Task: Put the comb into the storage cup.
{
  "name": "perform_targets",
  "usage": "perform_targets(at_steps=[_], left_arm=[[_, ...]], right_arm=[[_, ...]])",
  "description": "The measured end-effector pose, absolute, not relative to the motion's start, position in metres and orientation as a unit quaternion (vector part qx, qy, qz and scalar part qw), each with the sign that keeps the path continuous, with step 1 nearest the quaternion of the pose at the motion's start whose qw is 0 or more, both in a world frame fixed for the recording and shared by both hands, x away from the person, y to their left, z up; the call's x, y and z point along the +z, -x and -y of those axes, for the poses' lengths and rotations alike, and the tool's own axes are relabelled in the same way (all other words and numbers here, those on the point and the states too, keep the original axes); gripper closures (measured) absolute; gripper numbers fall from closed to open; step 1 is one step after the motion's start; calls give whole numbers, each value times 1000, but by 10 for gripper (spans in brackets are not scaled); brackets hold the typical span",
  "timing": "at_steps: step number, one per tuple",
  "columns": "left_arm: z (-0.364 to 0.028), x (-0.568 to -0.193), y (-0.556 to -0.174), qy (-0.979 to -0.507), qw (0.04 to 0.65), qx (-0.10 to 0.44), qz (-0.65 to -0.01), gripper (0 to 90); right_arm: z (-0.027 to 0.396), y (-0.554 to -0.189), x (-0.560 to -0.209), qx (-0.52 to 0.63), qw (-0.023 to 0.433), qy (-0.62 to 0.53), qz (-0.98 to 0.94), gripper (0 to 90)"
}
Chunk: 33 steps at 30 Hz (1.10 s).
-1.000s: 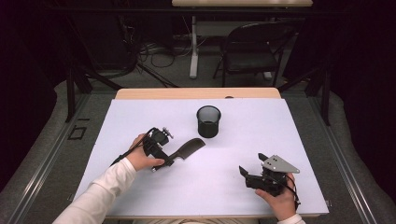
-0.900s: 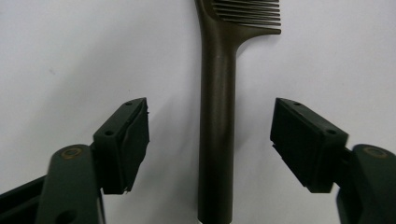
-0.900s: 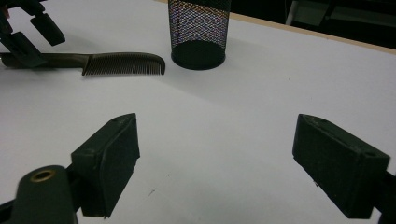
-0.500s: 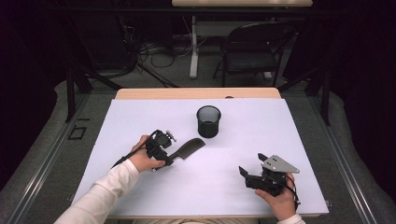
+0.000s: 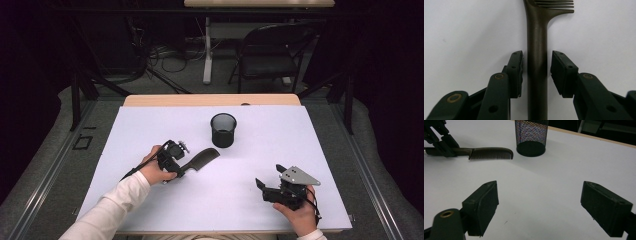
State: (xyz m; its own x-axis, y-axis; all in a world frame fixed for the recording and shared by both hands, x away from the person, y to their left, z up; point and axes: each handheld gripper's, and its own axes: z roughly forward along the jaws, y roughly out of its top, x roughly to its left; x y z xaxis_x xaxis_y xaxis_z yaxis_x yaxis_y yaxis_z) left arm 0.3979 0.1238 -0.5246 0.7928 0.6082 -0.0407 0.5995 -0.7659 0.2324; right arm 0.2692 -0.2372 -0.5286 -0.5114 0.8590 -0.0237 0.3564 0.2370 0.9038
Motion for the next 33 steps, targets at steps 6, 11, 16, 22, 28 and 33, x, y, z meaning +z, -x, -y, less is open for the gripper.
perform_targets(at_steps=[6,11,16,22,28,33], left_arm=[[-123,-526,-398,-939,115,24,-324,652],[-123,-526,-399,-938,113,22,-328,665],[-122,-526,-398,-937,112,26,-330,672],[-122,-526,-398,-937,111,27,-331,709],[-121,-526,-397,-936,111,29,-332,722],[-122,-526,-398,-936,112,26,-332,722]], right_arm=[[237,-269,-529,460,273,-411,-738,144],[237,-269,-529,460,273,-411,-738,145],[237,-269,-529,460,273,-411,-738,144],[237,-269,-529,460,273,-411,-738,144],[237,-269,-529,460,273,-412,-738,144],[237,-269,-529,458,272,-412,-739,144]])
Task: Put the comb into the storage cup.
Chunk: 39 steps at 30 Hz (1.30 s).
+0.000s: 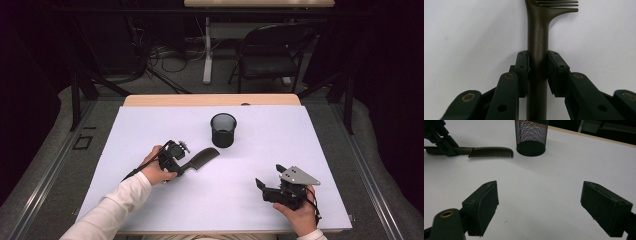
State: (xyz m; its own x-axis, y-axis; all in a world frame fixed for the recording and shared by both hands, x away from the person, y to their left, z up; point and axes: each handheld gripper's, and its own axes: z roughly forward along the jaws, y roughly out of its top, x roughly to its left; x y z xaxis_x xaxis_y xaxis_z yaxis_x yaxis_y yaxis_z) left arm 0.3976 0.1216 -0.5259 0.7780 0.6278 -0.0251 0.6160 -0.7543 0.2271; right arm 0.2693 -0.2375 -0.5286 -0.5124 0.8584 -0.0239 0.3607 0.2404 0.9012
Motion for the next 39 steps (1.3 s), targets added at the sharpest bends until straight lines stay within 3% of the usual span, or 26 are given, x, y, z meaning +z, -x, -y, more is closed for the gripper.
perform_targets(at_steps=[39], left_arm=[[-132,-501,-388,-924,172,45,-338,725]], right_arm=[[236,-270,-530,459,270,-412,-739,144]])
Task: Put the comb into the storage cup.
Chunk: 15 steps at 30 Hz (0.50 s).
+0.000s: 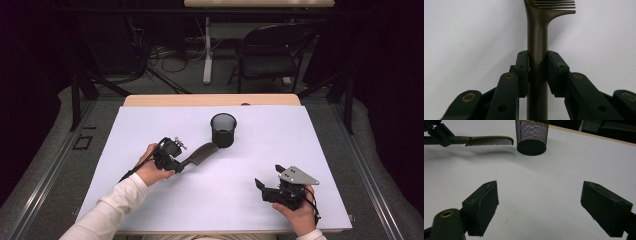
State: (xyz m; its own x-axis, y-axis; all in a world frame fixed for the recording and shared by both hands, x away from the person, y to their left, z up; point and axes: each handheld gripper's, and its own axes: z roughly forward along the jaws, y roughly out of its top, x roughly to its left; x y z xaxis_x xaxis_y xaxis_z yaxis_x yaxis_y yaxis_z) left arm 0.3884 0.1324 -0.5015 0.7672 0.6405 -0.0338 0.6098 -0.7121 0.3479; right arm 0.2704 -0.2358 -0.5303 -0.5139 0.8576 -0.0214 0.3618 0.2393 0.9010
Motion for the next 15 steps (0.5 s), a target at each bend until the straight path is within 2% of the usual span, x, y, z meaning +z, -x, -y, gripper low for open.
perform_targets(at_steps=[15], left_arm=[[-148,-481,-382,-902,242,69,-350,724]], right_arm=[[234,-271,-531,456,269,-411,-742,144]])
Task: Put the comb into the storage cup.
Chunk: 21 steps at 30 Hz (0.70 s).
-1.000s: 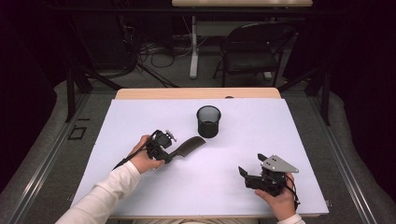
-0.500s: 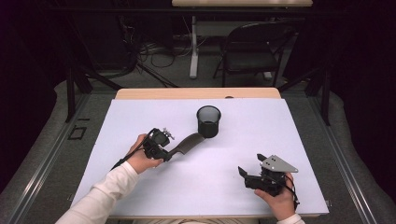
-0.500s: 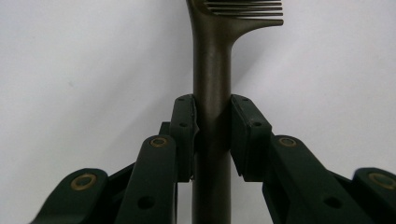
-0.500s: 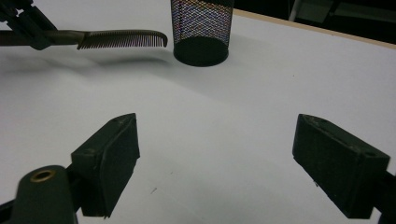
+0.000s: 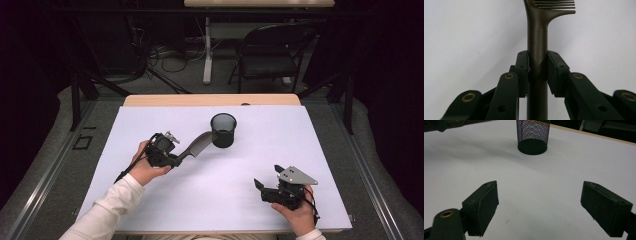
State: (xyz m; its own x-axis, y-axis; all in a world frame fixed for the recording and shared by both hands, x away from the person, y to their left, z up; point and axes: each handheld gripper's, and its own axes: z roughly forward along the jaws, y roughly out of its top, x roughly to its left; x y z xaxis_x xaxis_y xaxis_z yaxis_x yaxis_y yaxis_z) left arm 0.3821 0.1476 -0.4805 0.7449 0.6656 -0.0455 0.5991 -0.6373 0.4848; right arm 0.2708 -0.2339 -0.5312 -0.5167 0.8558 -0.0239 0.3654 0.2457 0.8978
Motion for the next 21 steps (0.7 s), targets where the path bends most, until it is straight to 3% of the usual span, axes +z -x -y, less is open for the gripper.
perform_targets(at_steps=[21], left_arm=[[-140,-455,-366,-866,350,99,-344,725]], right_arm=[[235,-270,-531,455,269,-411,-743,145]])
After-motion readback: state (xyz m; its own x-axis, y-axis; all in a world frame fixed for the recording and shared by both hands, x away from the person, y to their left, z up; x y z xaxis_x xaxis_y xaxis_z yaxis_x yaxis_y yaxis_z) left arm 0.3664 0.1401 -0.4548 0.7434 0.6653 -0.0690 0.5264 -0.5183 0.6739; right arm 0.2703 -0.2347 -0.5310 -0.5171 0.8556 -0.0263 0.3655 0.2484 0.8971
